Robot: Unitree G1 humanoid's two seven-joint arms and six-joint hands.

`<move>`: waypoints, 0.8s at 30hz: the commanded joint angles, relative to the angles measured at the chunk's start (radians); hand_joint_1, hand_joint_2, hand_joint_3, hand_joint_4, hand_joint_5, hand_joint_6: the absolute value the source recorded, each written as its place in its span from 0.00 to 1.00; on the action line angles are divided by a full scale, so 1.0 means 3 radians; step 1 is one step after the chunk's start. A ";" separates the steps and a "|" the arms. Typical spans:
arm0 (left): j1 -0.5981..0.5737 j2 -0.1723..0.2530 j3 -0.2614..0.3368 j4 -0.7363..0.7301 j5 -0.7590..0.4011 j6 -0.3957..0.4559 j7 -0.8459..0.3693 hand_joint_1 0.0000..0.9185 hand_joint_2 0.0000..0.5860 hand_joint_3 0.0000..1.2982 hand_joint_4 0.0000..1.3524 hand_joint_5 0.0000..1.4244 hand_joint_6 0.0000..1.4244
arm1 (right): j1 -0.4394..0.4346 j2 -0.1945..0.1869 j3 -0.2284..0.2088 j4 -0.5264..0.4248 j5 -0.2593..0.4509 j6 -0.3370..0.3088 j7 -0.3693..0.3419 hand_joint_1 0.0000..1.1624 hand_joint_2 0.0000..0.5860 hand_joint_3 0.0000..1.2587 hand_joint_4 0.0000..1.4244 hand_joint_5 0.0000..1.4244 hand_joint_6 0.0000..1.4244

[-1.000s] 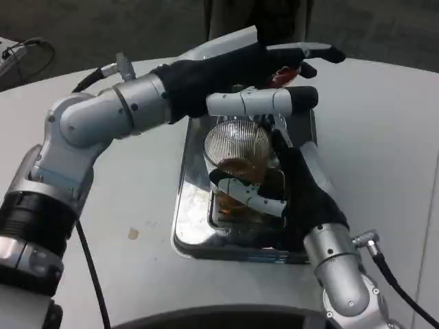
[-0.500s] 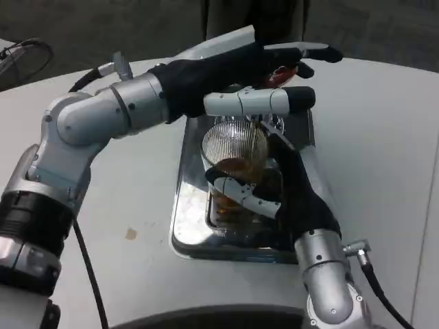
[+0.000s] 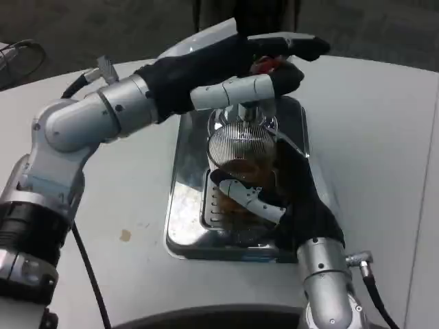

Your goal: Grasp the cup under the faucet to collect the drink, then remove the cup.

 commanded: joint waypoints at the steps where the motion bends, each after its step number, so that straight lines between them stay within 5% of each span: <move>1: 0.0079 0.0006 0.0196 -0.0175 -0.0127 0.0107 0.0166 0.00 0.08 0.18 0.14 0.20 0.16 | 0.0161 0.0036 -0.0002 -0.0059 -0.0015 0.0043 -0.0060 0.61 0.45 0.28 0.26 0.26 0.12; 24: 0.0301 -0.0032 0.0577 -0.0898 -0.0376 0.0379 0.0297 0.00 0.09 0.25 0.23 0.29 0.22 | 0.0503 0.0019 -0.0107 -0.0510 -0.0084 -0.0006 -0.0167 0.61 0.47 0.36 0.37 0.39 0.19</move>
